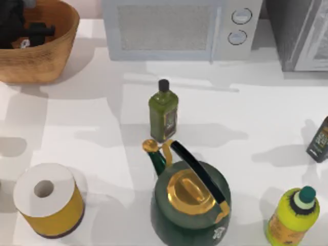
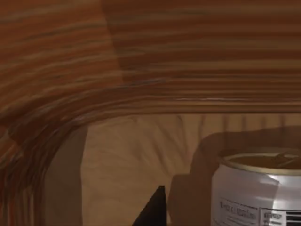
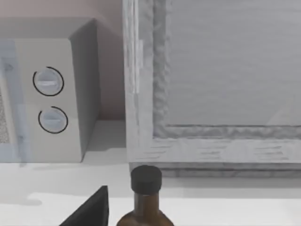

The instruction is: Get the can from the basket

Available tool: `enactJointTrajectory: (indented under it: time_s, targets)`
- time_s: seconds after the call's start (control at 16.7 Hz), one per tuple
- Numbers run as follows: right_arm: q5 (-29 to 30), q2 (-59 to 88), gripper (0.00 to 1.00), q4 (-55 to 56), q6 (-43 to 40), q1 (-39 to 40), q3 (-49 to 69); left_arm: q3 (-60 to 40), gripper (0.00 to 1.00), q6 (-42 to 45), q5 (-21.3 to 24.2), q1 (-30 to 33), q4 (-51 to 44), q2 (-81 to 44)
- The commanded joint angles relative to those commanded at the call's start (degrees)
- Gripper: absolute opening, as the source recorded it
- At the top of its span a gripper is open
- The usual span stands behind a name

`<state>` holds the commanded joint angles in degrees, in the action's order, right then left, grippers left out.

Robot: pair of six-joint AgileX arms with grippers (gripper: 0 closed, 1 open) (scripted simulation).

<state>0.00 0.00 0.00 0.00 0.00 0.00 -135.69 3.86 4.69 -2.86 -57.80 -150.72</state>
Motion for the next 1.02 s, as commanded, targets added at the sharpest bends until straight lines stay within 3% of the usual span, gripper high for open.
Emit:
enactJointTrajectory:
  time_s: [0.3,1.02]
  targets:
    - [0.0,0.0,1.00,0.0,0.0,0.0,0.0,0.0,0.02,0.0,0.0,0.0,0.0,0.0]
    - [0.0,0.0,1.00,0.0,0.0,0.0,0.0,-0.3,0.00,-0.3,-1.1,-0.9,1.2,3.1]
